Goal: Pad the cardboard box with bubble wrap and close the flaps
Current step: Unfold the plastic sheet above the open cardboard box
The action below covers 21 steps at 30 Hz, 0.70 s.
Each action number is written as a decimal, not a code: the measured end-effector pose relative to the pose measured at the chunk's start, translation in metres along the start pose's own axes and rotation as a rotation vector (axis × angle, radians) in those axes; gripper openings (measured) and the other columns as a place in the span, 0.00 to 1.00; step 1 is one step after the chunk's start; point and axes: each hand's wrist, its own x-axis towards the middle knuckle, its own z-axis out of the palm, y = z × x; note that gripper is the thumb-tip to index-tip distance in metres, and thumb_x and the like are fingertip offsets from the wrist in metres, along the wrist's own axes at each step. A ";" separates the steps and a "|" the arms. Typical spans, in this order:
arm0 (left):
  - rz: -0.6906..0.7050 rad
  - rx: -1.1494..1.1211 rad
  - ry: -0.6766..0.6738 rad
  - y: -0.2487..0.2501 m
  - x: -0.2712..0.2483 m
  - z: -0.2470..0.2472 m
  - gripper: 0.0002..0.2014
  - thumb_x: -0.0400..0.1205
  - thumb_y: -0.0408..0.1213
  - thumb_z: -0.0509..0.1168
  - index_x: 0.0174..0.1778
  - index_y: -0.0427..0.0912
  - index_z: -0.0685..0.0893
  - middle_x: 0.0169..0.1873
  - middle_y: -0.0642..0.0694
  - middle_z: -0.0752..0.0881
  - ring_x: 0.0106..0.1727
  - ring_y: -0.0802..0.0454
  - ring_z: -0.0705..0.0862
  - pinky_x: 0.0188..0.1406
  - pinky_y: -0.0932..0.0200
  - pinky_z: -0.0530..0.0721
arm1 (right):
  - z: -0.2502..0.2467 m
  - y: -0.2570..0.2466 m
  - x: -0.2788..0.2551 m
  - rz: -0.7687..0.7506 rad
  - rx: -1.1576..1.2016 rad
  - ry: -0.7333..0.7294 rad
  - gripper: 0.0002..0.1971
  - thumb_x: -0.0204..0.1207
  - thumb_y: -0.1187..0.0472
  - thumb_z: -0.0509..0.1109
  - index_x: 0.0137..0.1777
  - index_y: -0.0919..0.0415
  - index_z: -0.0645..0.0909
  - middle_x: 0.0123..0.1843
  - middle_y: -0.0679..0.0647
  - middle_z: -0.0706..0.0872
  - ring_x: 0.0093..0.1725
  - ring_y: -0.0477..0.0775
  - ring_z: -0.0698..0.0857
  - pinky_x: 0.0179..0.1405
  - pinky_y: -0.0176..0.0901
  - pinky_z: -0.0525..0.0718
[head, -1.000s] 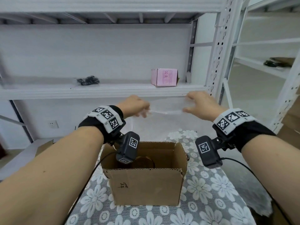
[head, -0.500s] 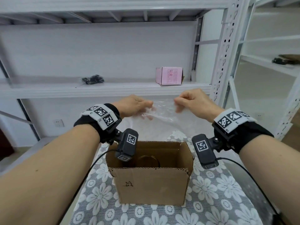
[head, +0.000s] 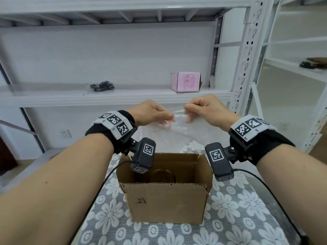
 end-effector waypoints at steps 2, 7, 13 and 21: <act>0.000 -0.026 -0.014 -0.003 0.002 -0.001 0.07 0.79 0.44 0.69 0.41 0.49 0.91 0.40 0.56 0.91 0.41 0.64 0.86 0.57 0.65 0.79 | -0.001 0.003 -0.001 0.000 0.023 0.020 0.10 0.79 0.60 0.68 0.42 0.66 0.86 0.33 0.58 0.89 0.31 0.41 0.87 0.44 0.30 0.81; 0.001 -0.030 0.000 -0.010 0.004 0.003 0.07 0.77 0.46 0.70 0.41 0.50 0.92 0.49 0.52 0.91 0.56 0.54 0.86 0.67 0.56 0.77 | -0.001 0.010 -0.006 0.021 0.070 0.044 0.10 0.79 0.61 0.68 0.40 0.65 0.86 0.34 0.62 0.89 0.30 0.39 0.84 0.47 0.37 0.79; -0.118 0.036 0.188 -0.023 -0.003 -0.010 0.11 0.77 0.45 0.70 0.44 0.41 0.90 0.45 0.46 0.91 0.46 0.51 0.87 0.48 0.60 0.79 | -0.022 0.021 -0.003 0.076 0.024 0.246 0.12 0.79 0.62 0.68 0.34 0.64 0.81 0.25 0.54 0.76 0.17 0.39 0.76 0.26 0.32 0.74; -0.179 0.069 0.731 -0.043 0.009 -0.014 0.12 0.83 0.42 0.61 0.39 0.41 0.84 0.33 0.43 0.80 0.36 0.45 0.76 0.43 0.51 0.78 | -0.029 0.034 -0.006 0.288 -0.449 0.070 0.11 0.75 0.71 0.63 0.32 0.70 0.81 0.32 0.65 0.82 0.30 0.66 0.76 0.37 0.49 0.83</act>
